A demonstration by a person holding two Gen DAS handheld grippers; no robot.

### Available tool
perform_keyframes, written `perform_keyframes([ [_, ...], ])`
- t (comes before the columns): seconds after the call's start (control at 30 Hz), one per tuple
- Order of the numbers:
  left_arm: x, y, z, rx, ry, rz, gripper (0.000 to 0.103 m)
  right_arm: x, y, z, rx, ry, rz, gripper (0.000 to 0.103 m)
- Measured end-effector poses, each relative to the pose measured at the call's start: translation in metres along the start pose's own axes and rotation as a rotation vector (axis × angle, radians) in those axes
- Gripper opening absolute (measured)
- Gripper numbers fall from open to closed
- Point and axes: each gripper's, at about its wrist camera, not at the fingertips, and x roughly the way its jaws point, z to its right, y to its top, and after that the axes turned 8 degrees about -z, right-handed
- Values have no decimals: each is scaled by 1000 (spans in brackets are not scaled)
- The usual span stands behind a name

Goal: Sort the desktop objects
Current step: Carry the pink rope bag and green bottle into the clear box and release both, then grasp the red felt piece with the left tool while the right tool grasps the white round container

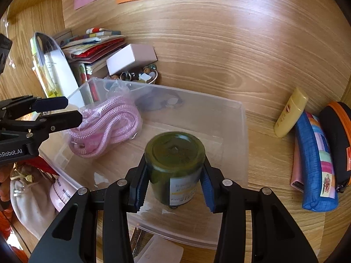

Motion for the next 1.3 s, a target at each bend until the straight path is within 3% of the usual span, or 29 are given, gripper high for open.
perform_keyframes([
  [0.2,-10,-2,-1,2,17,37,74,-8,-2,-5,-6,-21,42,68],
  [0.5,-36,-4,-13,-35,12,87,81,-37,4,-10,6,-46,116,81],
  [0.53,-41,-5,-16,-41,10,96,89,-43,4,-11,12,-49,129,81],
  [0.6,-51,-10,-22,-56,13,119,94,-54,5,-10,15,-52,152,81],
  [0.8,-66,-25,-30,-57,12,107,95,-84,-1,-13,15,-56,218,85],
  [1.1,-65,-51,-37,-68,18,51,95,-95,-31,-29,-36,-64,209,85],
  [1.3,-40,-60,-38,-77,-72,-66,95,-93,-47,-31,-35,-59,180,85],
])
